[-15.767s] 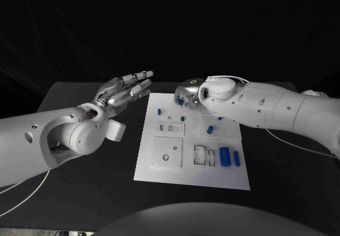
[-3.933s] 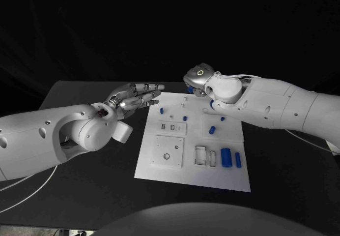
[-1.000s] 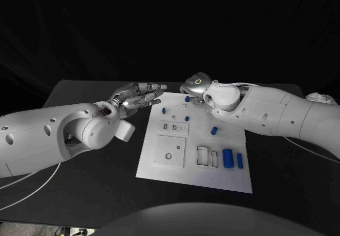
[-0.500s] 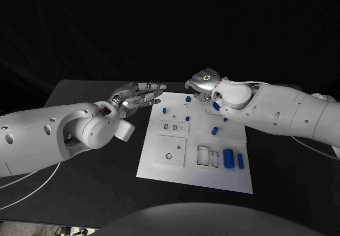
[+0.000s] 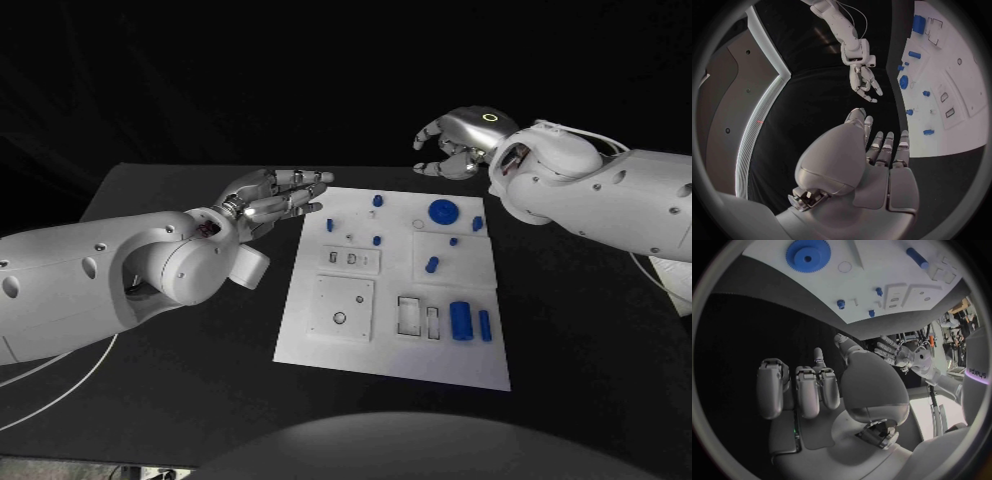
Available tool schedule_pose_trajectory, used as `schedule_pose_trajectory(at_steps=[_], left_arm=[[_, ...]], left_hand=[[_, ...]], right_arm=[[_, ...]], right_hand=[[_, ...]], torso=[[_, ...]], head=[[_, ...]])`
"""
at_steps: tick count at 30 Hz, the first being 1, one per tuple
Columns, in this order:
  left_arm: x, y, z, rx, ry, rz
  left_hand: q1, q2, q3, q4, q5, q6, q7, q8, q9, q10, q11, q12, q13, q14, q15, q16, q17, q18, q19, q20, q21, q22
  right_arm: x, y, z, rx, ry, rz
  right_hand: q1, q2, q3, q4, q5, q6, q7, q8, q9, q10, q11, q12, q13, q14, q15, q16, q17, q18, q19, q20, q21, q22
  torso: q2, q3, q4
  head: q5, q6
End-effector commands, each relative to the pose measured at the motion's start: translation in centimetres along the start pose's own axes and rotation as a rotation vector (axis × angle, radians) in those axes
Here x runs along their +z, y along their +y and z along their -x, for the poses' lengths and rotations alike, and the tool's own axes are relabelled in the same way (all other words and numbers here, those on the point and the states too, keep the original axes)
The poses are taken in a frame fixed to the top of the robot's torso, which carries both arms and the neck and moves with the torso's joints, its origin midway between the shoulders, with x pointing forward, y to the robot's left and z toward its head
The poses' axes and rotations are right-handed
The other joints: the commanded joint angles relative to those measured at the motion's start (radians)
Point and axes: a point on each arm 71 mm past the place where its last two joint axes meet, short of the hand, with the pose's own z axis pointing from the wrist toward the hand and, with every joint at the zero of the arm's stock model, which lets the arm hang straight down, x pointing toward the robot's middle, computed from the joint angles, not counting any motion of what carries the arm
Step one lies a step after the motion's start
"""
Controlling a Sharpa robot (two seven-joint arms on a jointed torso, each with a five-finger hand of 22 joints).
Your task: Assemble the parts on the task board
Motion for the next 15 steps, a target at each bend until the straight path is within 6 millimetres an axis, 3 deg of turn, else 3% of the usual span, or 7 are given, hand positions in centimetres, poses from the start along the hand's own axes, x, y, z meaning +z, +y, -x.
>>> schedule_pose_trajectory(at_steps=[1, 4, 7, 9, 15], left_arm=[[0.0, -0.1, -0.2, 0.004, 0.011, -0.021], [0.0, -0.1, -0.2, 0.006, 0.014, -0.022], [0.0, 0.0, -0.2, 0.007, 0.017, -0.021], [0.0, 0.1, -0.2, 0.006, 0.019, -0.020], [0.1, 0.2, -0.4, 0.005, 0.026, -0.019]], left_hand=[[0.011, 0.000, 0.006, 0.000, 0.005, 0.002, 0.005, 0.004, 0.001, -0.001, 0.008, 0.005, 0.001, 0.004, 0.004, 0.005, 0.002, -0.020, 0.007, -0.003, 0.006, 0.001], [0.011, 0.000, 0.007, 0.000, 0.005, 0.002, 0.005, 0.005, 0.001, -0.001, 0.008, 0.006, 0.001, 0.004, 0.004, 0.005, 0.002, -0.021, 0.007, -0.003, 0.006, 0.001], [0.012, 0.000, 0.007, -0.001, 0.005, 0.002, 0.005, 0.005, 0.001, -0.001, 0.008, 0.006, 0.001, 0.004, 0.004, 0.005, 0.001, -0.021, 0.007, -0.003, 0.006, 0.001], [0.012, 0.000, 0.007, -0.001, 0.005, 0.002, 0.005, 0.005, 0.001, -0.001, 0.008, 0.006, 0.001, 0.004, 0.004, 0.005, 0.001, -0.021, 0.007, -0.003, 0.006, 0.001], [0.012, 0.000, 0.007, -0.001, 0.005, 0.002, 0.005, 0.005, 0.001, -0.001, 0.008, 0.006, 0.001, 0.004, 0.004, 0.005, 0.001, -0.021, 0.007, -0.003, 0.006, 0.001]], right_arm=[[-0.8, -1.1, -0.9, 0.186, 0.103, -0.067], [-1.6, -2.1, -1.4, 0.193, 0.146, -0.106], [-2.1, -2.6, -1.9, 0.183, 0.182, -0.133], [-2.3, -2.8, -2.3, 0.174, 0.202, -0.145], [-2.9, -3.1, -3.6, 0.157, 0.247, -0.174]], right_hand=[[0.018, 0.006, -0.008, -0.002, 0.031, -0.090, 0.008, 0.013, 0.036, 0.105, 0.008, 0.004, 0.263, 0.104, 0.014, 0.003, 0.263, -0.010, 0.002, 0.012, 0.009, 0.206], [0.029, 0.006, -0.012, -0.007, 0.076, -0.183, 0.015, 0.085, 0.115, 0.105, 0.014, 0.004, 0.263, 0.104, 0.019, 0.003, 0.263, -0.014, 0.014, 0.019, 0.031, 0.212], [0.033, 0.006, -0.012, -0.008, 0.084, -0.242, 0.017, 0.159, 0.178, 0.105, 0.016, 0.004, 0.263, 0.104, 0.022, 0.003, 0.263, -0.019, 0.029, 0.024, 0.056, 0.219], [0.033, 0.006, -0.012, -0.007, 0.083, -0.247, 0.018, 0.185, 0.194, 0.105, 0.017, 0.004, 0.263, 0.104, 0.023, 0.003, 0.263, -0.022, 0.039, 0.025, 0.070, 0.223], [0.056, 0.005, -0.001, -0.024, 0.093, -0.251, 0.022, 0.224, 0.213, 0.105, 0.020, 0.004, 0.263, 0.104, 0.025, 0.003, 0.263, -0.021, 0.035, 0.027, 0.066, 0.221]], torso=[[0.001, 0.0019, -0.0001], [-0.001, 0.0026, 0.0008], [-0.002, 0.0011, -0.0015], [-0.002, 0.0014, -0.0012], [-0.002, 0.0011, 0.0018]], head=[[-0.003, 0.000], [-0.003, 0.000], [-0.001, 0.000], [-0.004, 0.000], [-0.012, 0.000]])
